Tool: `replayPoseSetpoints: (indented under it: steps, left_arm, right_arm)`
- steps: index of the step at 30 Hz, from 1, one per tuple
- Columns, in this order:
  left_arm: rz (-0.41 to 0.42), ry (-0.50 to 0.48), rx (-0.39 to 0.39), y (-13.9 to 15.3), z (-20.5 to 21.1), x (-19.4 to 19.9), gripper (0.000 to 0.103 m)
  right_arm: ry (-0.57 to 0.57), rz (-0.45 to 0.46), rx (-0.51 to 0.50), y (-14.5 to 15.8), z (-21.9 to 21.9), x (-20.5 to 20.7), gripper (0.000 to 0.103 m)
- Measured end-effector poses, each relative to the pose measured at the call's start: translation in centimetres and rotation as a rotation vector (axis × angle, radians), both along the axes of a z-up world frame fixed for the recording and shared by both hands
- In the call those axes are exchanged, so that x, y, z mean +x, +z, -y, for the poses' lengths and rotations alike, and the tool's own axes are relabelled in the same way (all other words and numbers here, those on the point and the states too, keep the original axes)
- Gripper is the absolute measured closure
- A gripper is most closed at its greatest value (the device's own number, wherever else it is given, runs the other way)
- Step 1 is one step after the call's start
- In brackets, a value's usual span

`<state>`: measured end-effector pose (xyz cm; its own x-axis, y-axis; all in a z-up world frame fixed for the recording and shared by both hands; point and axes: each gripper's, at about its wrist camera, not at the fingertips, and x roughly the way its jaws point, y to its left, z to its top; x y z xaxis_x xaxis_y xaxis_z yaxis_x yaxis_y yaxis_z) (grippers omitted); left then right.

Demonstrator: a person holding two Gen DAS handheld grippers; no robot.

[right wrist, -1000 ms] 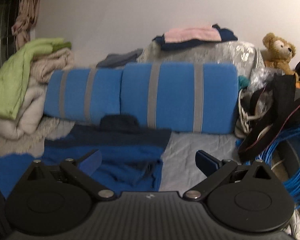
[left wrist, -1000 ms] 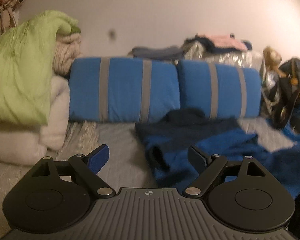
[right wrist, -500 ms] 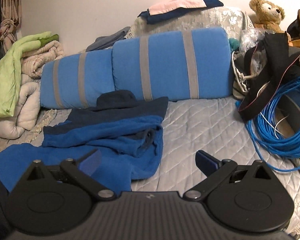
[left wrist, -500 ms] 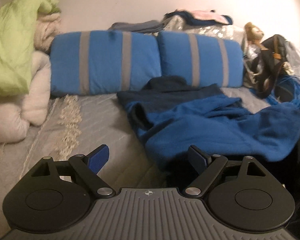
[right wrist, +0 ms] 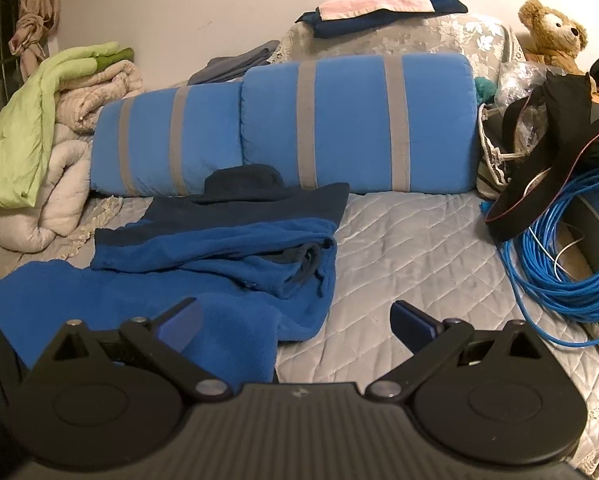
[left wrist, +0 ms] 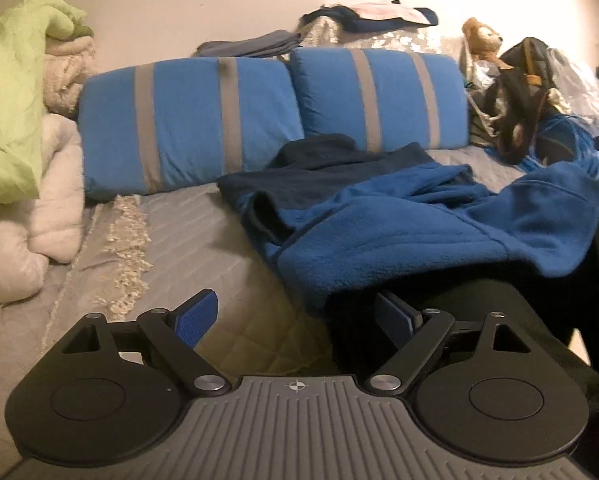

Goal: Fold clothes
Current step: 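Raise both open tools and pull back from the folded jacket, then grasp the blue fleece jacket edge with the left gripper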

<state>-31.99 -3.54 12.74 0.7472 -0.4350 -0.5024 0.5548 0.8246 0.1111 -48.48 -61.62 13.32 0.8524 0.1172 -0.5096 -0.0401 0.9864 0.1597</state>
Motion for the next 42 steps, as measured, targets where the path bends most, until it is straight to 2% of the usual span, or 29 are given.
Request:
replayPoseSetpoints:
  steps: [5,9,13,20,23,28,31,34,36,40,42]
  left_arm:
    - [0.012,0.054,-0.105,0.5,-0.5,0.6,0.016]
    - [-0.024,0.080,-0.167,0.9,-0.8,1.7,0.017]
    - [-0.043,0.152,-0.148,0.9,-0.6,2.8,0.017]
    - [-0.025,0.166,-0.116,1.1,-0.3,3.3,0.017]
    - [-0.029,0.165,-0.118,1.1,-0.2,3.5,0.017]
    - [-0.037,0.167,-0.126,1.1,-0.3,3.7,0.017]
    - [-0.039,0.167,-0.125,1.1,-0.3,3.7,0.017]
    - [-0.040,0.167,-0.123,1.1,-0.4,3.7,0.017]
    - [-0.038,0.168,-0.121,1.2,-0.4,3.8,0.017]
    - [-0.036,0.170,-0.123,1.1,-0.4,3.8,0.017]
    - [-0.034,0.175,-0.120,1.0,-0.3,3.9,0.017]
  right_arm:
    - [0.017,0.010,-0.001,-0.1,-0.3,-0.4,0.000]
    - [0.037,0.020,-0.012,-0.2,-0.6,-0.9,0.000]
    - [0.056,0.021,-0.012,-0.6,-0.7,-1.6,0.000]
    - [0.133,-0.006,-0.075,-1.1,-1.7,-2.7,0.000]
    - [0.185,-0.019,-0.156,-1.4,-2.8,-3.1,0.000]
    - [0.235,-0.029,-0.390,-3.2,-5.9,-3.1,0.000]
    - [0.176,0.001,-0.432,-4.0,-6.4,-2.8,0.000]
    - [0.112,0.046,-0.352,-3.6,-5.5,-2.8,0.000]
    - [0.070,0.074,-0.354,-3.4,-5.3,-2.8,0.000]
    - [0.017,0.112,-0.414,-3.4,-5.8,-2.7,0.000]
    - [-0.016,0.117,-0.480,-3.5,-6.3,-2.5,0.000]
